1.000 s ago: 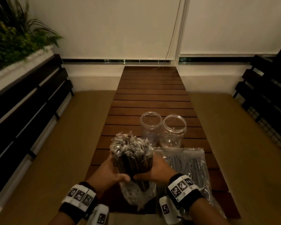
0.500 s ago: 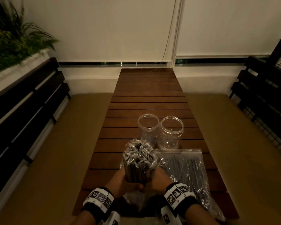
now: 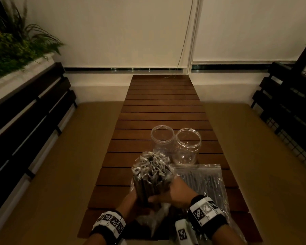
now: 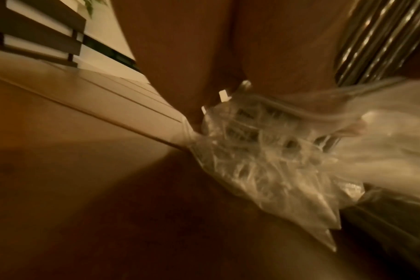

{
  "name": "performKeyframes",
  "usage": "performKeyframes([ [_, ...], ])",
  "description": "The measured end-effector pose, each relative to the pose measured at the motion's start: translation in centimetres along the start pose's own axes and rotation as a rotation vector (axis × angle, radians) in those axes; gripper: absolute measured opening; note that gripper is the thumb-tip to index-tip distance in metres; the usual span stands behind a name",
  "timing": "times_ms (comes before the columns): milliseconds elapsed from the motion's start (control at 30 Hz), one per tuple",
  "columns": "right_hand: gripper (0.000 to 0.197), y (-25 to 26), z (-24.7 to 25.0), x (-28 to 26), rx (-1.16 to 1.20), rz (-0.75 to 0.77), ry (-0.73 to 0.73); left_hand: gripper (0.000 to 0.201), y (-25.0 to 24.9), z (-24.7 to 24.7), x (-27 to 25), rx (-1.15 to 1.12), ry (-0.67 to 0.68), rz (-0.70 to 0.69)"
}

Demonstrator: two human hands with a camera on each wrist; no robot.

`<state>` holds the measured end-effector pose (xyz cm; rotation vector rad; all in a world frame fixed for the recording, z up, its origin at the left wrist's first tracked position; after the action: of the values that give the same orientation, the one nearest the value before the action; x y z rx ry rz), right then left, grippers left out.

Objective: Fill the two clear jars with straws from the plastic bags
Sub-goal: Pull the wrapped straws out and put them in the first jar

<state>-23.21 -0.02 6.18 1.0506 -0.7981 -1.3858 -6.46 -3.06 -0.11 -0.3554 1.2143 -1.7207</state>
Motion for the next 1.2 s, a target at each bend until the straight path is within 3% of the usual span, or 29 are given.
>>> performKeyframes([
  [67, 0.087, 0.3, -0.1, 0.3, 0.078, -0.019, -0.055, 0.078, 0.3, -0.1, -0.1, -0.135, 0.024, 0.043],
  [133, 0.082, 0.1, -0.2, 0.3, 0.135, -0.029, -0.084, 0.103, 0.1, 0.8, -0.5, -0.197, 0.018, 0.016],
  [167, 0.078, 0.0, -0.1, 0.2, 0.144, -0.039, -0.091, 0.104, -0.6, 1.5, -1.0, -0.216, 0.008, -0.012],
  [367, 0.057, 0.9, -0.2, 0.1, 0.09, -0.022, -0.07, 0.107, -5.6, 5.3, -3.2, -0.402, -0.088, -0.177],
  [600, 0.083, 2.9, 0.3, -1.4, 0.132, 0.061, -0.054, 0.095, -4.4, 3.9, -1.4, -0.454, -0.184, -0.105],
  [733, 0.077, 2.5, 0.7, -2.1, 0.116, 0.045, -0.027, 0.073, -4.9, 3.3, -2.0, -0.358, -0.078, -0.139],
  [833, 0.052, 2.6, 0.6, -2.1, 0.096, 0.027, -0.018, 0.089, -5.0, 4.0, -1.9, -0.322, -0.067, -0.15],
  [933, 0.044, 2.1, 0.2, -1.5, 0.056, -0.012, -0.01, 0.086, -5.3, 3.7, -1.3, -0.285, -0.075, -0.169],
  [1033, 0.046, 2.3, -0.2, -1.1, 0.059, 0.006, -0.045, 0.078, -5.4, 3.5, -1.0, -0.232, -0.199, -0.178],
  [1133, 0.056, 2.5, 0.1, -1.1, 0.105, 0.007, -0.117, 0.099, -3.9, 3.5, -0.4, -0.318, -0.314, -0.155],
  [1200, 0.057, 2.3, 0.3, -1.0, 0.093, 0.023, -0.172, 0.102, -3.8, 3.7, -0.4, -0.323, -0.356, -0.153],
])
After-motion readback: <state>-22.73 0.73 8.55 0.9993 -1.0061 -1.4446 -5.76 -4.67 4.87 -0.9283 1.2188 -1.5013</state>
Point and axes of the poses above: each hand's wrist, its own x-axis towards the middle knuckle, its own z-axis out of the back of the hand, y = z × x, the point moved 4 cm from there along x, towards the middle knuckle, and after that the axes turned 7 degrees about -y, right-handed, at the moved point
